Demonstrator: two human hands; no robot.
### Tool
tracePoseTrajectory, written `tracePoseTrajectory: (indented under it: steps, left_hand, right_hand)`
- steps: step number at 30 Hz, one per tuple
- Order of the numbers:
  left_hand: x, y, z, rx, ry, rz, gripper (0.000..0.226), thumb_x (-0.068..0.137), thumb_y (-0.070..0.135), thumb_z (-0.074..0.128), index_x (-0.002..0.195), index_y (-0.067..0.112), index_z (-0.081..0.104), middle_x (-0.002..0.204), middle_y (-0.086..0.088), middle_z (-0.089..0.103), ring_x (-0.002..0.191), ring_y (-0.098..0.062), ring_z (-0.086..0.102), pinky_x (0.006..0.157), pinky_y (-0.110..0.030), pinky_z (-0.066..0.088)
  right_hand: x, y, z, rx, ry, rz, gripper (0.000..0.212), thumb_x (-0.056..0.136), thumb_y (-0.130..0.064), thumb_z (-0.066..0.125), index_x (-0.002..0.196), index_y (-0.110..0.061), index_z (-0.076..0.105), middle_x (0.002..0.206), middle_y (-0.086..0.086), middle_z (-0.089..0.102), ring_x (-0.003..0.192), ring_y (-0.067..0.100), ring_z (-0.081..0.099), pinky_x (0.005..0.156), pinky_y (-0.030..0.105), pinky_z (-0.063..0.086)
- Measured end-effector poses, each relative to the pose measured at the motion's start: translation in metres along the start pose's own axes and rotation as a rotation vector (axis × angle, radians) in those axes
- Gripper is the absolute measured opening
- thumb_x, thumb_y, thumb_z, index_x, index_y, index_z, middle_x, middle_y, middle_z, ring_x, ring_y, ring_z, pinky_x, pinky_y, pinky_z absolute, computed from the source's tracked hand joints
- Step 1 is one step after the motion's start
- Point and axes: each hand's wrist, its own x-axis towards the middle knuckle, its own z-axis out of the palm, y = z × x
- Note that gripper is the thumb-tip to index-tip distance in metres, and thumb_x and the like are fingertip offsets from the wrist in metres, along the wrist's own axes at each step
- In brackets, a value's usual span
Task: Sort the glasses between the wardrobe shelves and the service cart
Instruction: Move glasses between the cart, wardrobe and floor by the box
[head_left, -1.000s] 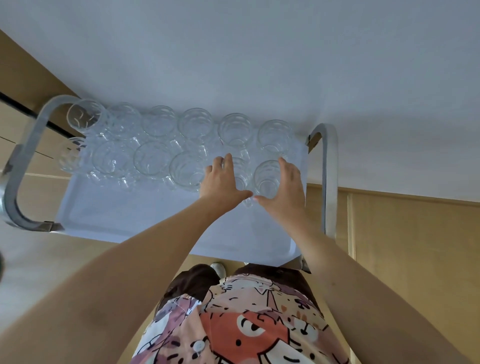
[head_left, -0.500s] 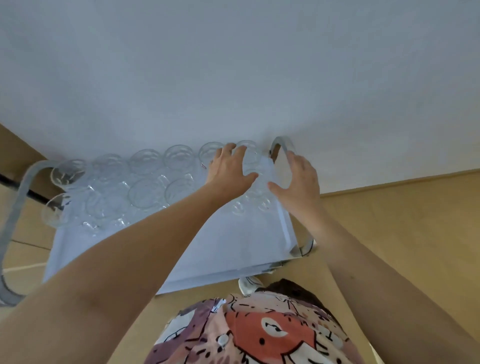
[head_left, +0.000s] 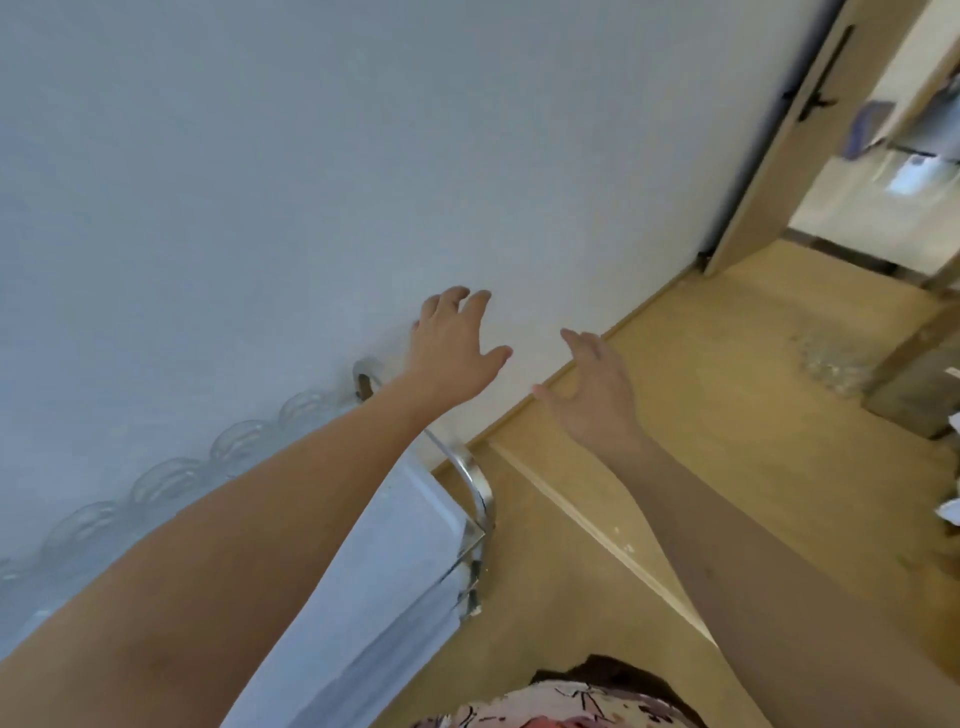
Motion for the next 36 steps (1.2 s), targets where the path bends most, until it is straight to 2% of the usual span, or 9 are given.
tracePoseTrajectory:
  steps: [5, 12, 17, 21, 29, 36]
  left_hand:
    - [0.049, 0.087, 0.008, -0.01, -0.009, 0.158, 0.077, 0.09, 0.048, 0.066, 0.154, 0.017, 0.036, 0.155, -0.011, 0.038, 0.142, -0.036, 0.029, 0.115, -0.049, 0.033]
    - [0.108, 0.251, 0.073, -0.05, -0.078, 0.368, 0.077, 0.091, 0.047, 0.065, 0.155, 0.018, 0.033, 0.156, -0.01, 0.035, 0.143, -0.032, 0.028, 0.115, -0.045, 0.032]
    - [0.156, 0.359, 0.125, -0.142, -0.13, 0.41, 0.077, 0.089, 0.047, 0.067, 0.154, 0.018, 0.036, 0.153, -0.009, 0.039, 0.14, -0.031, 0.032, 0.113, -0.044, 0.035]
    - [0.188, 0.434, 0.162, -0.196, -0.188, 0.433, 0.079, 0.088, 0.048, 0.069, 0.153, 0.019, 0.036, 0.153, -0.008, 0.039, 0.14, -0.029, 0.033, 0.113, -0.041, 0.033]
    - [0.272, 0.538, 0.216, -0.246, -0.243, 0.5, 0.078, 0.089, 0.047, 0.069, 0.154, 0.017, 0.037, 0.154, -0.007, 0.039, 0.14, -0.026, 0.034, 0.113, -0.034, 0.029]
    - [0.397, 0.603, 0.264, -0.256, -0.223, 0.633, 0.076, 0.091, 0.049, 0.066, 0.154, 0.018, 0.036, 0.155, -0.008, 0.038, 0.142, -0.025, 0.034, 0.116, -0.037, 0.031]
  right_hand:
    - [0.002, 0.056, -0.068, -0.002, 0.112, 0.083, 0.081, 0.091, -0.046, 0.068, 0.159, -0.023, 0.029, 0.163, 0.009, 0.028, 0.149, 0.03, 0.023, 0.122, 0.044, 0.022]
    - [0.007, 0.182, -0.183, -0.109, 0.249, 0.198, 0.079, 0.091, -0.046, 0.068, 0.157, -0.019, 0.032, 0.16, 0.008, 0.033, 0.144, 0.03, 0.03, 0.119, 0.043, 0.028]
    - [0.021, 0.281, -0.256, -0.201, 0.301, 0.296, 0.079, 0.092, -0.051, 0.064, 0.157, -0.023, 0.03, 0.161, 0.007, 0.031, 0.146, 0.028, 0.027, 0.119, 0.038, 0.023]
    - [0.046, 0.341, -0.303, -0.202, 0.295, 0.351, 0.08, 0.093, -0.053, 0.063, 0.157, -0.024, 0.027, 0.162, 0.006, 0.029, 0.148, 0.028, 0.025, 0.12, 0.039, 0.023]
    - [0.122, 0.419, -0.361, -0.23, 0.33, 0.413, 0.079, 0.093, -0.055, 0.062, 0.157, -0.025, 0.027, 0.161, 0.004, 0.03, 0.147, 0.027, 0.027, 0.12, 0.04, 0.029]
    - [0.224, 0.477, -0.405, -0.306, 0.406, 0.465, 0.075, 0.094, -0.052, 0.061, 0.156, -0.025, 0.028, 0.157, 0.001, 0.033, 0.142, 0.024, 0.033, 0.116, 0.039, 0.036]
